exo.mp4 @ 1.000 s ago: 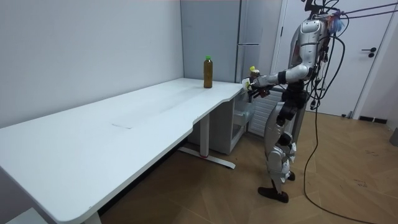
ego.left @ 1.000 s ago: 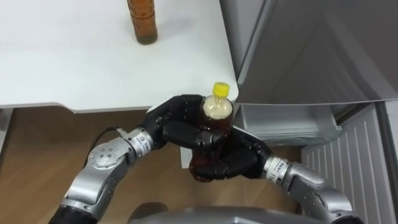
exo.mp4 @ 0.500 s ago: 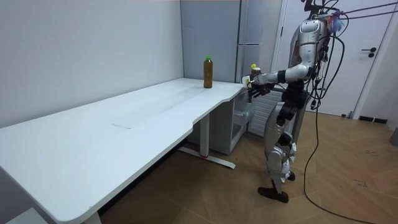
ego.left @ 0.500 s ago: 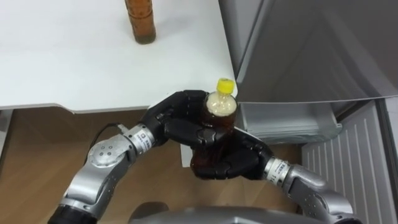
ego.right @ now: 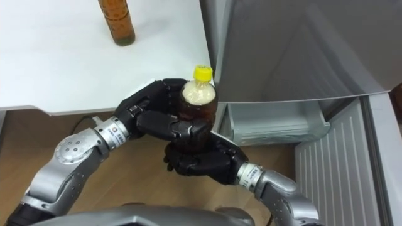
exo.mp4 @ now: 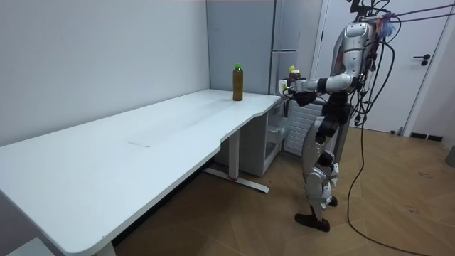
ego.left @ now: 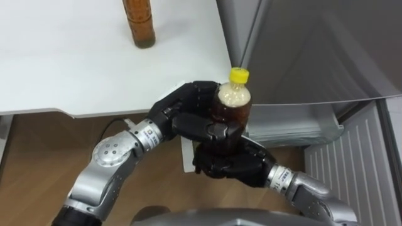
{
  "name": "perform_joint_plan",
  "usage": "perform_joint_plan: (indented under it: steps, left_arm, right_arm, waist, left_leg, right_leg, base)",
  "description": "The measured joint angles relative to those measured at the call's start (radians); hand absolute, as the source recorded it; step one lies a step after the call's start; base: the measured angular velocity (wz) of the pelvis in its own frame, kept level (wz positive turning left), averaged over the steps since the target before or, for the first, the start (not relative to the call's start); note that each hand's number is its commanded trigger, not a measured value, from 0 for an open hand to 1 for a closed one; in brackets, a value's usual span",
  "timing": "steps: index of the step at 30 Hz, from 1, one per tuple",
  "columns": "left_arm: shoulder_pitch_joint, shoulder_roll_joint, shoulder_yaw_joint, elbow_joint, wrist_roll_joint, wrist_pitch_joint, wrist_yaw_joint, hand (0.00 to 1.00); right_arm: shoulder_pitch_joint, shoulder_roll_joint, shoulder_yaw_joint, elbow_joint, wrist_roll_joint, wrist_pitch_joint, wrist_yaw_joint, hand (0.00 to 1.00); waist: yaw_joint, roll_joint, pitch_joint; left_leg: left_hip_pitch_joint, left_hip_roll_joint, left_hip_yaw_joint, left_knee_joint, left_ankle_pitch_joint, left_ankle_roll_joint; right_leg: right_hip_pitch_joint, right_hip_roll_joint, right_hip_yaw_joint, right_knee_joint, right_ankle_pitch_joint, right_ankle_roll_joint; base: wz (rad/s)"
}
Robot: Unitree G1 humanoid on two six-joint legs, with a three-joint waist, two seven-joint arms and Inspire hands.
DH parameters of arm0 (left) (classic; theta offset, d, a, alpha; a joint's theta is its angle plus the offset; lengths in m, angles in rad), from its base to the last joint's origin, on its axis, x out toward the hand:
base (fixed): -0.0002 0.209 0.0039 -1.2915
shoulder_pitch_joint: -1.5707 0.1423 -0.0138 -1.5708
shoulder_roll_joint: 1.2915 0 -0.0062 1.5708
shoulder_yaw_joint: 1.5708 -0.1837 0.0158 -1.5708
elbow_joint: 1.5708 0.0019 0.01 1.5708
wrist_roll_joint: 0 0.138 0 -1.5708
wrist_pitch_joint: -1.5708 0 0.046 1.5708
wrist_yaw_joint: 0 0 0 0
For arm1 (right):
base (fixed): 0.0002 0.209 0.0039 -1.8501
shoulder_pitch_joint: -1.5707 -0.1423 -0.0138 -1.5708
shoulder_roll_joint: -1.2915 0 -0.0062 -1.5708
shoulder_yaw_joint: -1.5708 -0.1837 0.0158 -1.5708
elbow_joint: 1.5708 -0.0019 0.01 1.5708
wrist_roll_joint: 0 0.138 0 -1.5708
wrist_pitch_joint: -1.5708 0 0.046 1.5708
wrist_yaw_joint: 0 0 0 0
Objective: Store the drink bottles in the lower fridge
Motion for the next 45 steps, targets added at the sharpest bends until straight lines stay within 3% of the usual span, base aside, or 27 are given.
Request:
perform_joint_plan:
  steps: [2,3,4,5,16,20,22,33,38,45]
  left_arm:
    - [0.000,0.000,0.000,0.000,0.000,0.000,0.000,1.00]
    - [0.000,0.000,0.000,0.000,0.000,0.000,0.000,0.80]
    - [0.000,-0.001,-0.001,0.000,0.000,0.000,0.000,0.33]
    - [0.000,-0.002,-0.002,0.000,0.000,0.000,0.000,0.00]
    - [0.000,-0.006,0.001,-0.021,-0.001,-0.004,0.020,0.00]
    - [0.000,-0.040,0.003,-0.105,-0.064,-0.083,0.029,0.00]
    - [0.000,-0.052,0.003,-0.120,-0.100,-0.104,0.029,0.00]
    - [-0.001,-0.055,0.042,-0.139,-0.146,-0.117,0.040,0.00]
    - [-0.001,-0.058,0.080,-0.213,-0.151,-0.139,0.061,0.00]
    - [-0.001,-0.066,0.112,-0.318,-0.156,-0.172,0.103,0.00]
  right_arm:
    - [0.000,0.001,0.000,0.000,0.000,0.001,0.000,1.00]
    - [0.000,0.001,0.000,0.000,0.000,0.001,0.001,1.00]
    - [0.001,0.001,0.000,0.000,0.000,0.001,0.001,1.00]
    - [0.001,0.002,0.000,0.000,0.000,0.001,0.000,1.00]
    - [0.006,0.022,-0.018,0.000,0.000,0.002,0.013,1.00]
    - [0.035,0.021,-0.004,0.001,-0.025,0.032,0.013,1.00]
    - [0.051,0.022,0.003,0.001,-0.034,0.046,0.013,1.00]
    - [0.061,0.001,-0.004,-0.007,-0.113,0.061,0.016,1.00]
    - [0.062,0.002,-0.043,-0.007,-0.233,0.061,0.021,1.00]
    - [0.062,-0.001,-0.073,-0.013,-0.260,0.061,0.021,1.00]
  waist:
    - [0.000,-0.001,-0.0005]
    - [0.002,-0.001,-0.0006]
    - [0.002,-0.002,-0.0012]
    - [0.001,-0.003,-0.0022]
    - [0.001,-0.007,-0.0037]
    - [0.007,-0.008,-0.0007]
    - [0.007,-0.008,0.0027]
    - [0.025,-0.004,0.0020]
    - [0.027,0.000,0.0027]
    - [0.031,0.002,0.0013]
  left_leg:
    - [0.001,0.000,0.001,0.000,0.000,0.000]
    - [0.000,0.000,0.001,0.001,0.000,0.000]
    - [0.000,0.000,0.001,0.001,0.000,0.000]
    - [0.001,0.000,0.001,0.000,0.000,0.000]
    - [0.035,-0.002,-0.002,-0.013,0.000,0.000]
    - [0.044,-0.003,-0.003,-0.018,0.000,0.000]
    - [0.053,-0.004,-0.002,-0.023,0.000,-0.001]
    - [0.055,-0.005,-0.001,-0.027,0.000,-0.001]
    - [0.055,-0.006,-0.005,-0.031,0.000,-0.001]
    - [0.055,-0.006,-0.005,-0.030,0.000,-0.001]
  right_leg:
    - [0.000,0.000,0.001,-0.001,0.000,0.000]
    - [0.000,0.000,0.001,-0.001,0.000,0.000]
    - [0.001,0.000,0.001,-0.002,0.000,0.000]
    - [0.003,0.000,0.000,-0.006,0.000,0.000]
    - [0.037,0.001,-0.001,-0.020,0.000,0.000]
    - [0.045,0.000,-0.001,-0.023,0.000,0.000]
    - [0.055,0.000,-0.001,-0.030,0.000,0.001]
    - [0.054,-0.002,-0.007,-0.032,-0.001,0.001]
    - [0.054,-0.002,-0.011,-0.030,-0.001,0.001]
    - [0.054,-0.002,-0.010,-0.030,-0.001,0.001]
  base:
    - [0.00]
    - [0.00]
    - [0.00]
    - [0.00]
    - [0.00]
    - [0.00]
    - [0.00]
    - [0.00]
    - [0.02]
    - [0.00]
